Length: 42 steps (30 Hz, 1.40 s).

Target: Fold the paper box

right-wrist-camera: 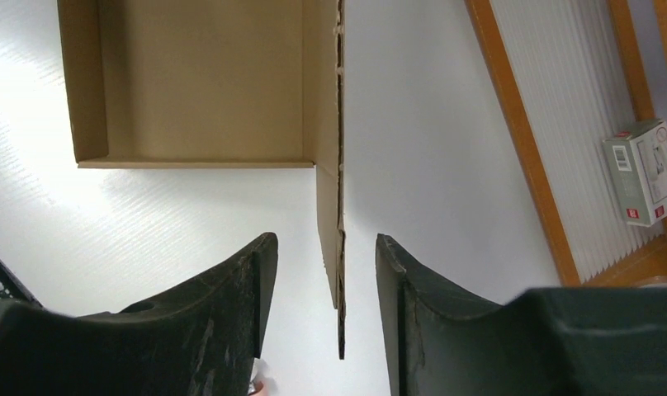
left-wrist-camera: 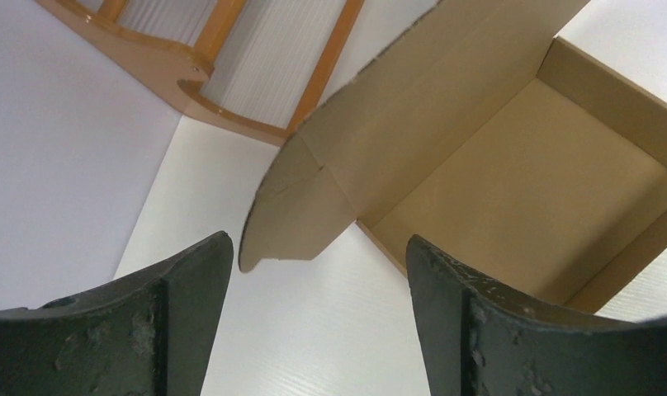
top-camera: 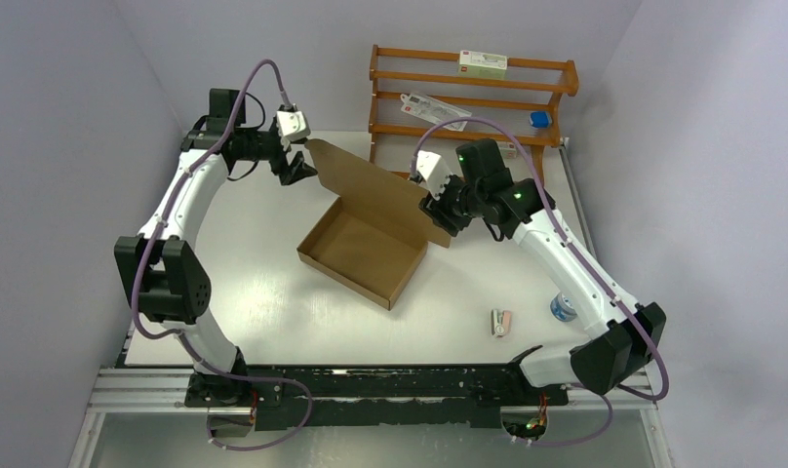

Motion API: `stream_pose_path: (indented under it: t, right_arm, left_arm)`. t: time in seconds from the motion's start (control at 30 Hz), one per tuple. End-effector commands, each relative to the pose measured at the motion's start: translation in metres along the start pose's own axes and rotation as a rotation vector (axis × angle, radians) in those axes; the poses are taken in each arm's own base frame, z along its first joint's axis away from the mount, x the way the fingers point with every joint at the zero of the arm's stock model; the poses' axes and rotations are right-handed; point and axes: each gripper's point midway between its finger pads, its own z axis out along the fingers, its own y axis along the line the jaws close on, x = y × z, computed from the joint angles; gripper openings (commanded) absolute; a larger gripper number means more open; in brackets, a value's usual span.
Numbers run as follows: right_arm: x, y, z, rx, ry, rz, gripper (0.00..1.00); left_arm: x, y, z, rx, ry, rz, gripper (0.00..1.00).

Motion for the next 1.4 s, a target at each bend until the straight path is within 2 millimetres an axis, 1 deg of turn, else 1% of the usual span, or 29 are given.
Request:
stream_pose_path:
  t: [0.0, 0.1, 0.17, 0.23, 0.3, 0.33, 0.47, 0.57, 0.63, 0.77, 0.97, 1.07, 1.13, 1.23, 1.37]
  right_arm:
    - [0.003, -0.001, 0.007, 0.013, 0.020, 0.000, 0.44]
    - [0.005, -0.001, 0.007, 0.018, 0.024, -0.006, 0.36]
    - [0.006, 0.000, 0.008, 0.017, 0.025, -0.012, 0.33]
    - [0.007, -0.001, 0.008, 0.021, 0.027, -0.013, 0.28]
    - [0.007, -0.001, 0.007, 0.024, 0.024, -0.016, 0.25]
    - [0.007, -0.001, 0.007, 0.025, 0.023, -0.017, 0.24]
    - [0.008, 0.000, 0.009, 0.024, 0.025, -0.020, 0.21]
    - [0.007, -0.001, 0.010, 0.025, 0.025, -0.021, 0.20]
    - [0.006, -0.002, 0.009, 0.030, 0.021, -0.021, 0.18]
    - [0.006, -0.005, 0.009, 0.045, 0.021, -0.017, 0.14]
    - [0.005, -0.008, 0.009, 0.063, 0.023, 0.006, 0.08]
    - [0.004, -0.010, 0.007, 0.079, 0.029, 0.015, 0.09]
    - [0.006, -0.013, 0.006, 0.098, 0.035, 0.021, 0.15]
    - [0.008, -0.016, 0.002, 0.124, 0.035, 0.017, 0.20]
    - [0.008, -0.019, -0.002, 0.153, 0.022, 0.013, 0.22]
  left_arm:
    - [-0.024, 0.005, 0.008, 0.067, -0.125, 0.034, 0.79]
    - [-0.019, 0.006, 0.014, 0.092, -0.117, 0.019, 0.76]
    - [-0.015, 0.009, 0.018, 0.097, -0.114, 0.008, 0.74]
    - [-0.012, 0.009, 0.022, 0.115, -0.106, 0.000, 0.69]
    - [-0.010, 0.007, 0.026, 0.141, -0.106, -0.008, 0.62]
    - [-0.010, 0.006, 0.028, 0.150, -0.107, -0.008, 0.60]
    - [-0.007, 0.001, 0.038, 0.168, -0.092, -0.007, 0.57]
    - [-0.005, -0.005, 0.046, 0.190, -0.071, -0.005, 0.52]
    - [-0.002, -0.006, 0.048, 0.196, -0.051, -0.003, 0.48]
    - [0.001, -0.007, 0.047, 0.192, -0.030, -0.012, 0.37]
    - [-0.005, -0.016, 0.039, 0.163, -0.009, 0.006, 0.23]
    - [-0.007, -0.019, 0.033, 0.143, 0.009, 0.008, 0.17]
    - [-0.004, -0.017, 0.028, 0.103, 0.038, -0.012, 0.14]
    - [-0.004, -0.019, 0.022, 0.070, 0.065, -0.035, 0.10]
    - [-0.009, -0.024, 0.015, 0.045, 0.069, -0.062, 0.08]
